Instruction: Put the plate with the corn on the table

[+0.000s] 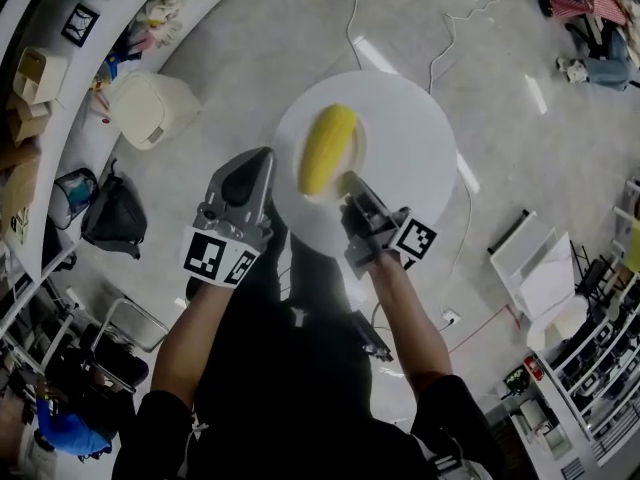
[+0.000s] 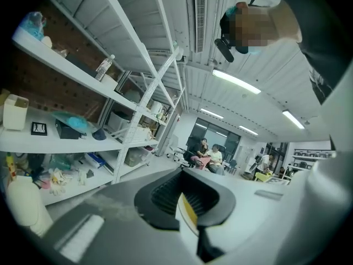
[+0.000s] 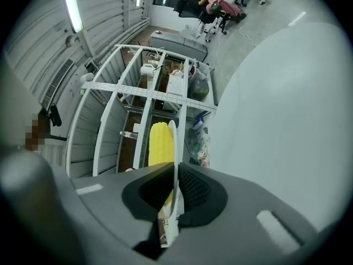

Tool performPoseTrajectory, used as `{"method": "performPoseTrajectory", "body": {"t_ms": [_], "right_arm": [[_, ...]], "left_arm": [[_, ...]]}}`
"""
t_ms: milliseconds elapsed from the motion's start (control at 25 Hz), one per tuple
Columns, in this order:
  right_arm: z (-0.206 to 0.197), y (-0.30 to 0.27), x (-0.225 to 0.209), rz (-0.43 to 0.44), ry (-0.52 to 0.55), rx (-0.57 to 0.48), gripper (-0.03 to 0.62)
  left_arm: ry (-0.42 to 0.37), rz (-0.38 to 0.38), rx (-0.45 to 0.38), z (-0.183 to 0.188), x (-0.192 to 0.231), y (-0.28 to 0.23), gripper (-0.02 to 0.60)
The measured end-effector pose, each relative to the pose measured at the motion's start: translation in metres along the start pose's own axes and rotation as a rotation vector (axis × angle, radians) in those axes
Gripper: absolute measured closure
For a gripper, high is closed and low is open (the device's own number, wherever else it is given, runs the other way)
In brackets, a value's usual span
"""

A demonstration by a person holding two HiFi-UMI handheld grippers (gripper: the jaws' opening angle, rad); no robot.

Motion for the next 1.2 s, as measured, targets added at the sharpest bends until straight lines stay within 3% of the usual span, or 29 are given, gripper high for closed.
{"method": "performPoseTrajectory", "body": {"t_ms": [1200], "right_arm": [[-0.004,-0.048,-0.099,-0.017,0.002,0.063,0.562]], "left_arm": [[0.05,0.052,0.016,-0.052,0.033,-0.016,0.577]]}}
Point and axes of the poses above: the fingertips, and each gripper's own axes: y backward along the fingers, x to its left, z out of its top, the point moved 1 cm from there along y, backward along the fingers, and after that the axes turned 6 degrees about z, right-handed, at the moved point
